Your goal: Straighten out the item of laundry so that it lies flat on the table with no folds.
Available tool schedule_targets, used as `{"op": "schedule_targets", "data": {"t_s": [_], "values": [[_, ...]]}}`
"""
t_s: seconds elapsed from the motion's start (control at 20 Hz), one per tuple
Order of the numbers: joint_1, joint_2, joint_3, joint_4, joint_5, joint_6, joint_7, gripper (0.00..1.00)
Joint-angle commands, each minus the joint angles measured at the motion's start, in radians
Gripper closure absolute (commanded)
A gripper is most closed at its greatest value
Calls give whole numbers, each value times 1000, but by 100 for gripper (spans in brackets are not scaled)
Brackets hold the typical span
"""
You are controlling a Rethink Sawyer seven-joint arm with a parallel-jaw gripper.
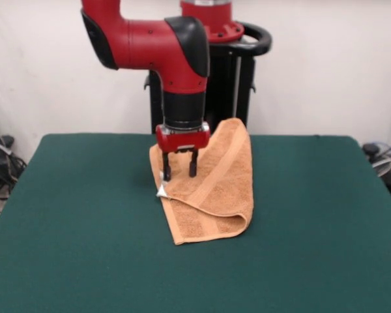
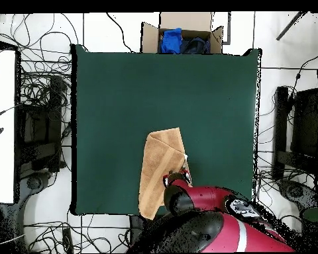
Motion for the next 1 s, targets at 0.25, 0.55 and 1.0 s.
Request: {"op": "schedule_targets", "data": {"t_s": [0.25,0.55,1.0], "values": [[56,91,88,-50,79,-75,222,0],[76,88,66,-53,89,-83,221,100],[87,86,44,-40,108,-92,228,100]]}}
